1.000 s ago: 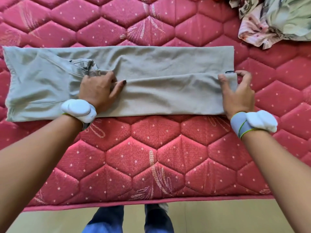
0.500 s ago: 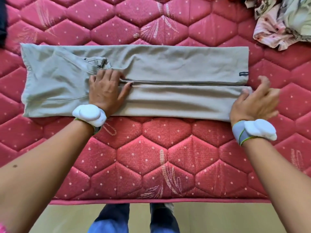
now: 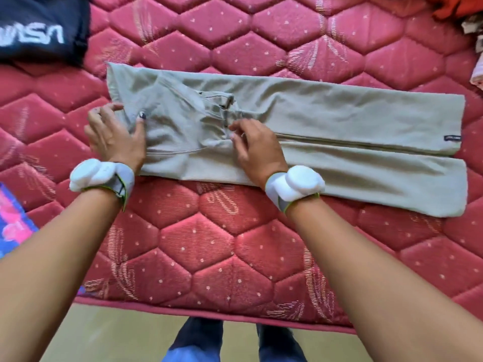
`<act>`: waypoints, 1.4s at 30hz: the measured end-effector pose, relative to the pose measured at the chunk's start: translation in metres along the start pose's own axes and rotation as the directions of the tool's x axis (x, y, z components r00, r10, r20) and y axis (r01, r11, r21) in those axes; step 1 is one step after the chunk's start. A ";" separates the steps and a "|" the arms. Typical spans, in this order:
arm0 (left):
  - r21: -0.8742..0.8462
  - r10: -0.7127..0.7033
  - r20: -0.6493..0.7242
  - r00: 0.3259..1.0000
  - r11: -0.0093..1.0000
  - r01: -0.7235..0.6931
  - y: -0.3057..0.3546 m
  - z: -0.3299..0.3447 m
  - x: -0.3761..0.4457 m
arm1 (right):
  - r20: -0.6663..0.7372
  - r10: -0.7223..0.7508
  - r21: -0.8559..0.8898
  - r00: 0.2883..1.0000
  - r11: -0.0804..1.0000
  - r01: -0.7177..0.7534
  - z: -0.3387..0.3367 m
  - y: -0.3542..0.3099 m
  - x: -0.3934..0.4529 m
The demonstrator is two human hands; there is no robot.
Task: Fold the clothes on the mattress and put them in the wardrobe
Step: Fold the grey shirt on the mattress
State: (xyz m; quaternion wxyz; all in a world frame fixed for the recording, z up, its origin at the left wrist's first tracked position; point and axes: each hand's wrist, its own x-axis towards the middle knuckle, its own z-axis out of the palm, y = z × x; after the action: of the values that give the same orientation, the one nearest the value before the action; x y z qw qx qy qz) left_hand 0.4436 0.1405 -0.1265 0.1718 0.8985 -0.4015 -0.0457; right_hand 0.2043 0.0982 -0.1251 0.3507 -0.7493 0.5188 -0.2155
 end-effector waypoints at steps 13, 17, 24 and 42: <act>-0.268 0.248 0.159 0.956 0.942 -0.200 -0.032 -0.023 0.045 | -0.098 0.266 -0.120 0.959 0.953 -0.277 0.014 -0.062 0.074; -0.339 0.322 0.041 0.946 0.895 -0.290 -0.043 -0.022 0.041 | -0.082 -0.324 -0.226 0.943 0.927 0.299 0.020 -0.064 0.042; -0.251 0.511 0.148 0.847 0.848 -0.467 -0.052 -0.020 0.004 | 0.067 -0.242 -0.362 0.968 0.898 0.249 0.043 -0.036 0.003; -0.333 0.133 0.071 0.989 0.937 -0.102 -0.067 -0.021 0.021 | 0.085 -0.208 -0.564 0.974 0.796 0.219 0.042 -0.043 0.000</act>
State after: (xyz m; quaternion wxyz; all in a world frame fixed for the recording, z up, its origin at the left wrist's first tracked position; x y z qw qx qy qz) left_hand 0.5096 0.1727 -0.1286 0.3026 0.8286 -0.4487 -0.1433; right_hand 0.2606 0.1199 -0.1204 0.0890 -0.8753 0.4682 -0.0819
